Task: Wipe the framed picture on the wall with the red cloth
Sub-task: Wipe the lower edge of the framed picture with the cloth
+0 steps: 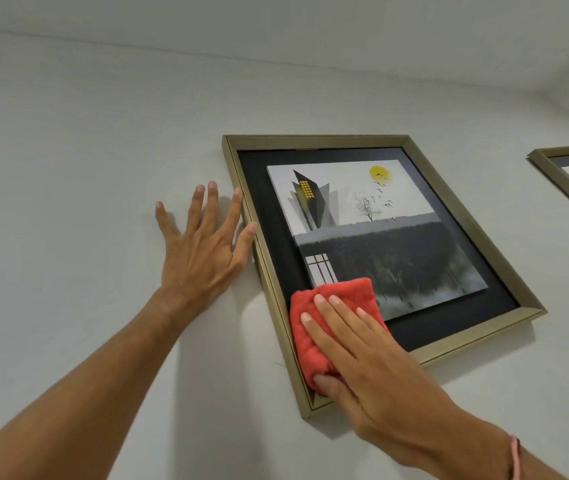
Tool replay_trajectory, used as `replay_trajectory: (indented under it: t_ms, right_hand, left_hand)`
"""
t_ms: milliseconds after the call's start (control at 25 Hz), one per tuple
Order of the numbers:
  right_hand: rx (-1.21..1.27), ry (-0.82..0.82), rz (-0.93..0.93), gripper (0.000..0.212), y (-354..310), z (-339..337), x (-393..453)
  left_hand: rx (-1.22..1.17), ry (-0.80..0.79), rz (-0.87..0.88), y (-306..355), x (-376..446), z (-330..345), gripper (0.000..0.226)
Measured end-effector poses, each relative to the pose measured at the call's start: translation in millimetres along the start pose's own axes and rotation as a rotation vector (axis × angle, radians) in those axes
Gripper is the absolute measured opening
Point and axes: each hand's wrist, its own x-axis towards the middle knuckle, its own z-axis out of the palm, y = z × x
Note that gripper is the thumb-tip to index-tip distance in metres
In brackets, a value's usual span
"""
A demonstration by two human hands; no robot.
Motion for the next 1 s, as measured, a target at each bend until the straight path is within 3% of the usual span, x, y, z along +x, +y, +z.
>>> replay_trajectory:
  t_ms: [160,440,600,800,1000]
  right_hand:
    - [-0.122,0.048,0.019,0.067,0,-4,23]
    - [-0.079,0.038,0.057,0.064,11,-44,113]
    - [0.019,0.087,0.073,0.062,-7,-23,55]
    - [0.109,0.033,0.115,0.059,-29,-12,-23]
    - [0.067,-0.029,0.136,0.058,-32,-17,-37]
  left_hand:
    - [-0.016,-0.004,-0.001,12,-25,2,0.074]
    - [-0.046,0.035,-0.010,12,-26,3,0.081]
    - [-0.075,0.035,0.001,13,-28,7,0.089]
    - [-0.069,0.064,0.022,11,-27,11,0.089]
    - [-0.055,0.076,0.028,12,-27,10,0.086]
